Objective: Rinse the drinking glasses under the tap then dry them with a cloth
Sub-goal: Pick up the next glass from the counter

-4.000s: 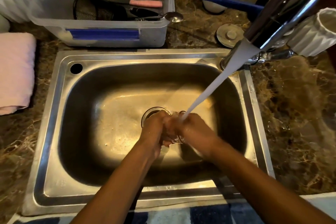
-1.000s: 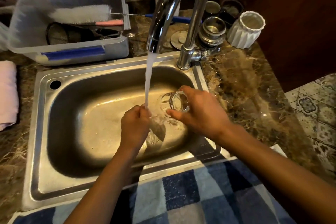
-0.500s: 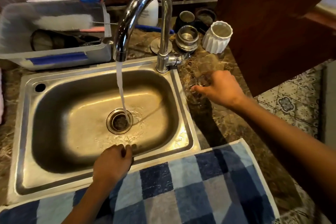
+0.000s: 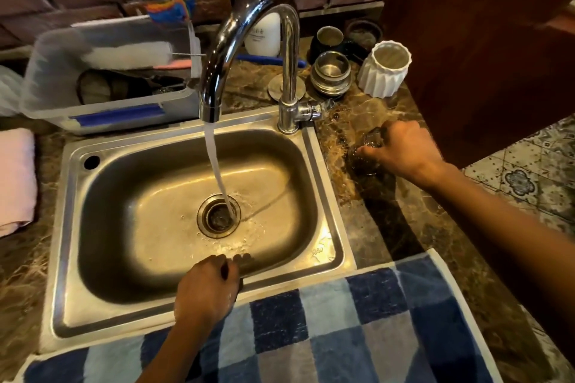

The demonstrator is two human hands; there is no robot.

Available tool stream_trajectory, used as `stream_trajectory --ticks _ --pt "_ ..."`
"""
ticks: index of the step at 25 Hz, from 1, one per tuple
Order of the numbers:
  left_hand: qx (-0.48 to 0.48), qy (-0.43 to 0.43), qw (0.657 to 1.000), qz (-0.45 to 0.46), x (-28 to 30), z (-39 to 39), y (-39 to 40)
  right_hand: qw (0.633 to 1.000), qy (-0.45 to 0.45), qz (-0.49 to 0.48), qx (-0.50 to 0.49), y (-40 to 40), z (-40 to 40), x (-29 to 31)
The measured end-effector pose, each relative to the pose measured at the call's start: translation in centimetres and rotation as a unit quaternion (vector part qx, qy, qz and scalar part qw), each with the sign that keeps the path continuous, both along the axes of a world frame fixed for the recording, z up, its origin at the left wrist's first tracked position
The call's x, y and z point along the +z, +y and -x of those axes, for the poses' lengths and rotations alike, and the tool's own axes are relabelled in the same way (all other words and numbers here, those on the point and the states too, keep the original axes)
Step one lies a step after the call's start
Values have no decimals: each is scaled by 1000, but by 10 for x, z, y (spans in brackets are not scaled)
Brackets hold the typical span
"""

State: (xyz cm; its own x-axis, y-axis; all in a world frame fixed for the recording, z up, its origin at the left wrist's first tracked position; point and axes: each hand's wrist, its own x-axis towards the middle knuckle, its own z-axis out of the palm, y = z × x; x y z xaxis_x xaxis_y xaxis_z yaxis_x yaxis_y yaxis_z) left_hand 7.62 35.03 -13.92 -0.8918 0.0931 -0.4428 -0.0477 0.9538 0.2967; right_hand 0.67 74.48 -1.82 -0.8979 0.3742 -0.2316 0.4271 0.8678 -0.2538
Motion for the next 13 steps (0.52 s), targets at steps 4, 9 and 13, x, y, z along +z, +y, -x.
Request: stream_trajectory --ticks 4,9,13 --pt "7 -15 1000 -2 5 1 4 999 -35 -4 -31 -7 1 -3" --pt "-32 -22 999 -8 25 1 5 998 27 -56 0 -47 -24 19" --pt "-52 -79 994 -47 42 6 5 991 72 -2 112 -138 -57 16"
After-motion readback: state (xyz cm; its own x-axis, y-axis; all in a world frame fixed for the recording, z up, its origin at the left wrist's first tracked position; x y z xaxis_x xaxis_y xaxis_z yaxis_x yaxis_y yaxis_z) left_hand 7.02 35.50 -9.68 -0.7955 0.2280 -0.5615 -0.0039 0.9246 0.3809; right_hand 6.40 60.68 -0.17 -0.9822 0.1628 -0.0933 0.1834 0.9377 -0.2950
